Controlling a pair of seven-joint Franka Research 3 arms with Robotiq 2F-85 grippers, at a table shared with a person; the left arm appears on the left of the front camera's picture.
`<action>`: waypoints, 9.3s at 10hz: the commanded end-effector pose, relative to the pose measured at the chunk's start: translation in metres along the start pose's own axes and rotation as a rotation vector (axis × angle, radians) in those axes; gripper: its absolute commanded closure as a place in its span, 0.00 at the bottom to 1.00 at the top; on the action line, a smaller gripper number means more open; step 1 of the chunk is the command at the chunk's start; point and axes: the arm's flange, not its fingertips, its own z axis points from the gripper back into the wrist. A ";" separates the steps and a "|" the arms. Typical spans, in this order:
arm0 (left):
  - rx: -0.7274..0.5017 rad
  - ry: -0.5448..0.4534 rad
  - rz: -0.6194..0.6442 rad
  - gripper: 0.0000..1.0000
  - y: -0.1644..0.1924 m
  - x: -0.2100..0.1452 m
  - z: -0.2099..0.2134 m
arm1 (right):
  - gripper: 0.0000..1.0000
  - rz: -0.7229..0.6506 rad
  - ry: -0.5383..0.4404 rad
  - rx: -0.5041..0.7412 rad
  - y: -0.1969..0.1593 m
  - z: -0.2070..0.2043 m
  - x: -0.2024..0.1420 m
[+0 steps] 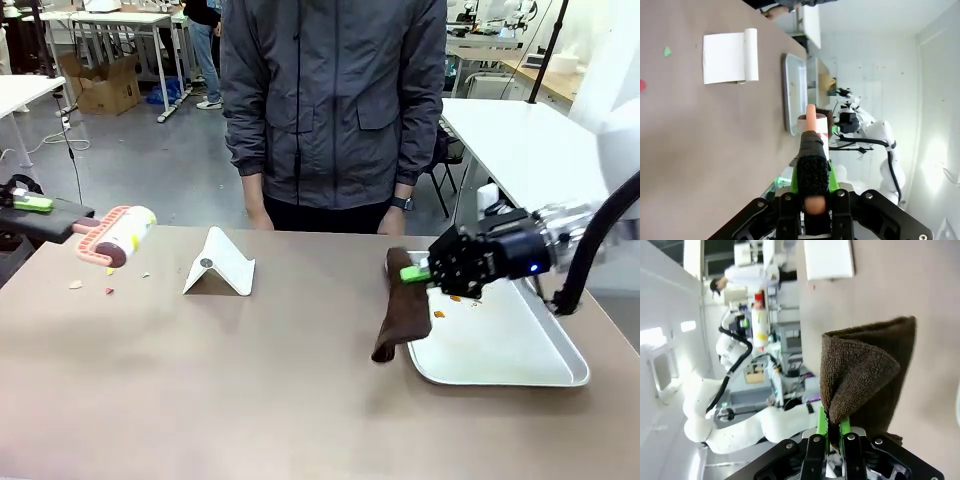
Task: Clean the surface of the table.
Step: Hold the Lint Roller with your left hand and the towel with your right hand, then if a person points to the right, clean the right side of the table with your right hand, and if they point to the left, clean the left side with your left hand.
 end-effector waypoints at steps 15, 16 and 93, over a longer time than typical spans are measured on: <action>-0.046 -0.292 0.074 1.00 0.079 -0.046 0.076 | 1.00 -0.085 -0.288 0.129 -0.115 0.217 -0.016; -0.046 -0.292 0.074 1.00 0.079 -0.046 0.076 | 1.00 -0.085 -0.288 0.129 -0.115 0.217 -0.016; -0.023 -0.185 0.019 0.78 0.103 -0.006 0.179 | 1.00 -0.085 -0.288 0.129 -0.115 0.217 -0.016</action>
